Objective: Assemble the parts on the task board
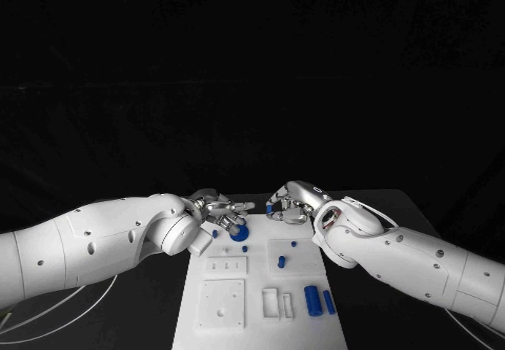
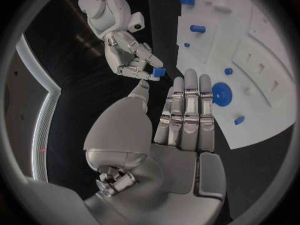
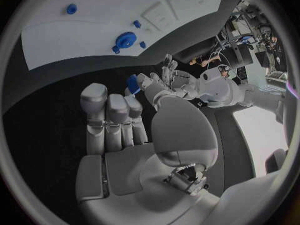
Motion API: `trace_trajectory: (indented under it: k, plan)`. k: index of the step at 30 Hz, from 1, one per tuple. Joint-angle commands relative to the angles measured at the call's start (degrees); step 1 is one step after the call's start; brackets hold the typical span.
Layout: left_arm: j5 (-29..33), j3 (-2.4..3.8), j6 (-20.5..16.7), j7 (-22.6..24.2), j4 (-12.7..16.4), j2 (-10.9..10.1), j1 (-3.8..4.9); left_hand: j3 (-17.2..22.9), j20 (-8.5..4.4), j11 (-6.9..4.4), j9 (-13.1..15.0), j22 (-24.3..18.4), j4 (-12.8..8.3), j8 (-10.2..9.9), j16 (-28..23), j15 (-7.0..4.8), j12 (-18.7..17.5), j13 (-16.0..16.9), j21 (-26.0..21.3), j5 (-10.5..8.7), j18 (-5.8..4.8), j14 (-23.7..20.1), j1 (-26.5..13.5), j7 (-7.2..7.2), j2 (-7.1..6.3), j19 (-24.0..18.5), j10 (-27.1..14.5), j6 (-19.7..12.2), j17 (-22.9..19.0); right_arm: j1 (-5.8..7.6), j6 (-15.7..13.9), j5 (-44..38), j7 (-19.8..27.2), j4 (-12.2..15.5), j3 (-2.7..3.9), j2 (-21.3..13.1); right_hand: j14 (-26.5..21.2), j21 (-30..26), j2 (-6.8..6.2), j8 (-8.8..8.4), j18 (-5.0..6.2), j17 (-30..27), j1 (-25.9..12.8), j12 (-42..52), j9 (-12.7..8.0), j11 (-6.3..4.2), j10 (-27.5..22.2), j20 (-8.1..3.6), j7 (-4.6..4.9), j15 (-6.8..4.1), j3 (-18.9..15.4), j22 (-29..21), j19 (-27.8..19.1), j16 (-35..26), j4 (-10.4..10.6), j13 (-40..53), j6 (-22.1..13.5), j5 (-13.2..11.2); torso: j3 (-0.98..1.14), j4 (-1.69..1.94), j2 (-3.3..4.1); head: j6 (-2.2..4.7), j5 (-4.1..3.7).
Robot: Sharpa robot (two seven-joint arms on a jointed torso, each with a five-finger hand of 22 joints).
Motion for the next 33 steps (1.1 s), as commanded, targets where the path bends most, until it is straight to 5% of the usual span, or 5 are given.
trace_trajectory:
  k: [1, 11, 33]
  plan:
    - [-1.98, 0.01, 0.95, -2.90, -0.17, 0.70, 0.18, 0.36, -0.09, -0.02, -0.06, 0.15, 0.16, -0.12, 0.57, -0.15, 0.15, 0.05, -0.24, -0.27, -1.09, -0.01, -0.05, -0.10, -0.29, 0.44, 0.38, -0.51, 0.23, 0.01, 0.35, -1.13, -1.33, 0.60, 0.00, 0.45, -0.10, 0.07, -0.59, 0.18, 0.01, -0.05, -0.11, -0.23, 0.09, -0.25, 0.10, -0.55, 0.08, -0.32, -0.06, 5.17, 0.62, -0.23, 0.31, -0.02, 0.39, 0.33, -0.01, -0.02, 0.03, -0.02, 0.12]
    - [-2.16, 0.00, 0.43, -2.95, -0.40, 1.84, 0.19, 0.28, -0.08, 0.05, -0.08, 0.28, -0.35, -0.13, 0.99, -0.12, 0.14, 0.04, -0.23, -0.26, -1.08, -0.28, 0.44, 0.07, 0.21, 0.38, 0.23, -1.09, 0.37, 0.01, 0.95, -1.17, -1.59, 1.48, -0.10, 1.51, -0.08, 0.06, -0.73, 0.19, 0.02, -0.12, -0.15, -0.27, 0.09, -0.25, 0.08, -0.56, 0.06, -0.34, 0.03, 5.17, 0.66, -0.29, 0.55, -0.04, 0.39, 0.44, 0.00, -0.09, 0.06, -0.07, 0.07]
    - [-1.83, 0.01, 0.50, -2.48, -0.13, 2.86, 0.19, -0.64, -0.07, -0.14, 0.00, 0.67, -2.13, 0.01, 1.73, -0.19, 0.15, 0.04, -0.08, -0.18, -1.08, -0.57, 1.36, -0.36, 2.38, 0.10, 0.23, 0.42, 0.46, 0.00, 2.33, -1.17, -2.07, 1.64, -1.44, 2.86, -0.10, -0.11, -0.70, 0.19, 0.01, -0.20, -0.20, -0.32, 0.09, -0.25, 0.03, -0.55, 0.05, -0.33, -0.33, 5.15, 0.67, -0.38, 1.02, -0.06, 0.33, 0.48, 0.03, 0.03, 0.13, -0.16, 0.02]
